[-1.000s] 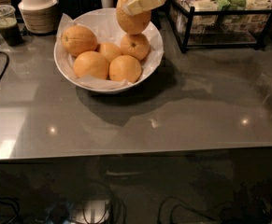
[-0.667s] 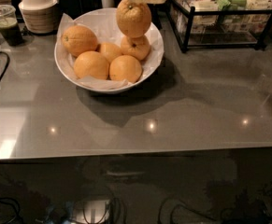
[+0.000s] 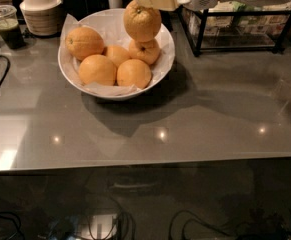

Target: Pick orange from white bowl

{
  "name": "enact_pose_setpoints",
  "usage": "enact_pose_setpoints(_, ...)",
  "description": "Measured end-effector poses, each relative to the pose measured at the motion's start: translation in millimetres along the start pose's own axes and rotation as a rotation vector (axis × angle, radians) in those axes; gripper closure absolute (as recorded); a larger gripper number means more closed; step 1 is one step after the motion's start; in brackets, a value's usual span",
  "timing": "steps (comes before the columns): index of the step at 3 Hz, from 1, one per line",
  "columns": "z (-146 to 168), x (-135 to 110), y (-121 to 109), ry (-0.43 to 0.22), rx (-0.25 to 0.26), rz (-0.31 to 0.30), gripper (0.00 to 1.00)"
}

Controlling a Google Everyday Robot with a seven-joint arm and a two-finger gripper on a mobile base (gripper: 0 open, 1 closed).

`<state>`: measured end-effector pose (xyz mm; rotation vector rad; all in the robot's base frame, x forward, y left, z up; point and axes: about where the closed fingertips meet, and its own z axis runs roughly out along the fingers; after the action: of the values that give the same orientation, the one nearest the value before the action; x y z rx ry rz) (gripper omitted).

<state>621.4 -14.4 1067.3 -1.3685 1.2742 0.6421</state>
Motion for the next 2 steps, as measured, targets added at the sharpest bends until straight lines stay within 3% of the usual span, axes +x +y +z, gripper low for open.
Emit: enact_pose_setpoints(2, 1.5, 4.0, -7.5, 0.017, -0.011, 0.019, 1.00)
